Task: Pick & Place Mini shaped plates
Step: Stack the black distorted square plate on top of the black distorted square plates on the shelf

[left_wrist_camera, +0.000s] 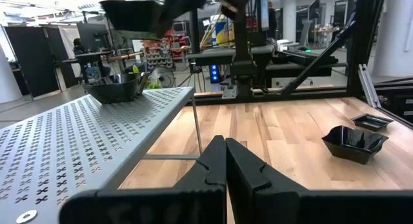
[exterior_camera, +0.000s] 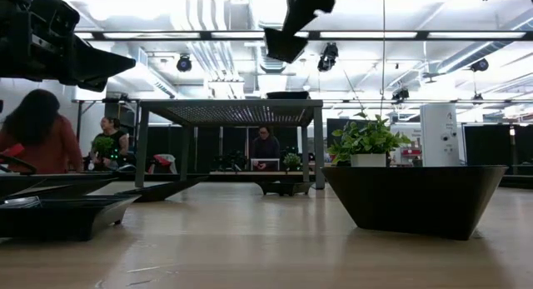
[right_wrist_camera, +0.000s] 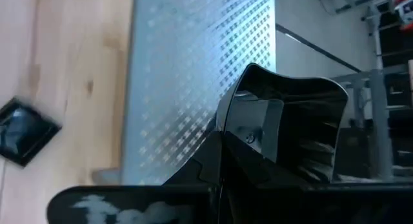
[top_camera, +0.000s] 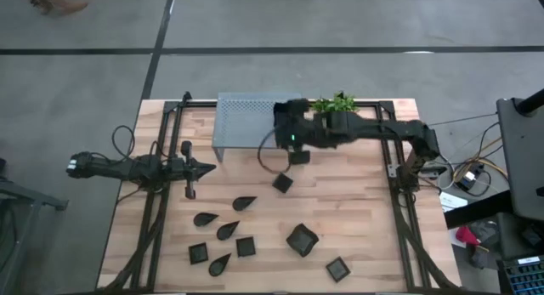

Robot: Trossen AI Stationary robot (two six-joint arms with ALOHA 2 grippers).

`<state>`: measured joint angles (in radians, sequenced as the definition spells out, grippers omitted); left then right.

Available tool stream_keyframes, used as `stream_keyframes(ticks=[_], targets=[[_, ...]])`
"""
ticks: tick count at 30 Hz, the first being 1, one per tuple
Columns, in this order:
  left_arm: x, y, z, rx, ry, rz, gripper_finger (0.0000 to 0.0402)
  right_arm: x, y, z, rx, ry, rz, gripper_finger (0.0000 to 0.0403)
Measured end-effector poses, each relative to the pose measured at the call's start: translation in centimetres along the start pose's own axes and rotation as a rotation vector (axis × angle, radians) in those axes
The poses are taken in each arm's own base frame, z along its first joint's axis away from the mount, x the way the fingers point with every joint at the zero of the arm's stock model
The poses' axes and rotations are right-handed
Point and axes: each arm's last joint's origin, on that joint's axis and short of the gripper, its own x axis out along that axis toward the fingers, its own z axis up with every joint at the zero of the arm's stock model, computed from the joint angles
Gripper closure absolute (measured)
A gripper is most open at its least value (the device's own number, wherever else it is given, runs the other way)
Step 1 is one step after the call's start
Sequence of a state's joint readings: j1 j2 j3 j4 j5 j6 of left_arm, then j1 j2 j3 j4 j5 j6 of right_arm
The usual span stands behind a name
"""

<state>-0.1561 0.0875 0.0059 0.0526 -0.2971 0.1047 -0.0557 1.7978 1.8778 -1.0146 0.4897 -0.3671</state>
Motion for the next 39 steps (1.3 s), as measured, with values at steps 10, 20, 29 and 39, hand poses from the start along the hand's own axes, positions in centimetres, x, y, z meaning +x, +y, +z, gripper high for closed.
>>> stream_keyframes(ticks=[10,20,29,39], targets=[[0.0,0.0,0.0,0.000,0.000,0.000,0.0401,3.5,-3.6,-2.8,0.083,0.078,0.040,0.0394],[0.0,0.0,0.0,0.000,0.000,0.000,0.0401,5.0,-3.0,-2.9,0.060,0.055,0.031,0.0394],[0.0,0.0,0.0,0.000,0.000,0.000,0.0401,6.1,-3.0,-3.0,0.077,0.065,0.032,0.0394],[0.0,0.0,0.0,0.000,0.000,0.000,0.0401,7.0,-2.7,-2.9,0.027,0.099,-0.005,0.0394]])
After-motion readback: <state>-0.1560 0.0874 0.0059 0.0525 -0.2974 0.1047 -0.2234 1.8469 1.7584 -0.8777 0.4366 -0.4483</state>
